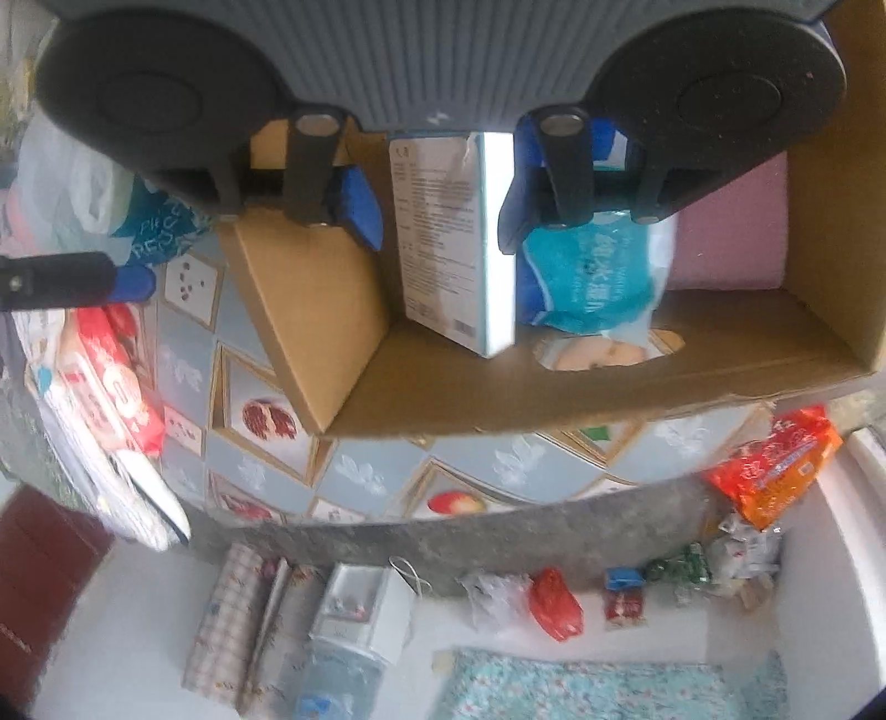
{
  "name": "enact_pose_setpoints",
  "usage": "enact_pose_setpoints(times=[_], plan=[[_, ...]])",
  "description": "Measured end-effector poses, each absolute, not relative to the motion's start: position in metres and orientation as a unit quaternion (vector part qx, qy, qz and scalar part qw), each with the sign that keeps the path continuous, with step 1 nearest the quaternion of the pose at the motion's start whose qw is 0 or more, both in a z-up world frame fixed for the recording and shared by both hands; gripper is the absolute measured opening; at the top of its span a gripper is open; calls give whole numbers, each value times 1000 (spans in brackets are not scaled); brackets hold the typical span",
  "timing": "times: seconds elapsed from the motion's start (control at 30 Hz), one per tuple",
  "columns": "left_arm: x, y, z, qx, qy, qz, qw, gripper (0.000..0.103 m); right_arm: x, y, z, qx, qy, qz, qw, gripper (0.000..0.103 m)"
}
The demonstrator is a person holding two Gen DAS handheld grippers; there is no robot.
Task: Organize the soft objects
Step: 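Lower the carton into the box beside the wipes pack and open both grippers, then move both grippers back toward the pile on the bed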
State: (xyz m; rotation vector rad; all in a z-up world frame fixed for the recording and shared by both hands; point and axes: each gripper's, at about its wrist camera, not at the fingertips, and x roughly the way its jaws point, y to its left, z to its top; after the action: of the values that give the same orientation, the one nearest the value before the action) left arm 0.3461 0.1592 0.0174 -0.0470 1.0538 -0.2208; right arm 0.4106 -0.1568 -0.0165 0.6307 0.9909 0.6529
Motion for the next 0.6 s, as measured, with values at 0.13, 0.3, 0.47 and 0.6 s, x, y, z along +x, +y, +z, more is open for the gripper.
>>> enact_pose_setpoints(times=[0.13,0.3,0.47,0.6], plan=[[341,166,17,-42,504,-99,857,31,409,-155,-21,293,464,305,778,64],[344,160,-6,-39,531,-81,842,25,405,-156,-18,295,459,309,779,64],[347,155,-24,-42,550,-72,831,25,397,-169,-8,293,451,304,786,64],[338,156,-6,-37,526,-57,848,41,388,-187,4,295,439,299,794,64]])
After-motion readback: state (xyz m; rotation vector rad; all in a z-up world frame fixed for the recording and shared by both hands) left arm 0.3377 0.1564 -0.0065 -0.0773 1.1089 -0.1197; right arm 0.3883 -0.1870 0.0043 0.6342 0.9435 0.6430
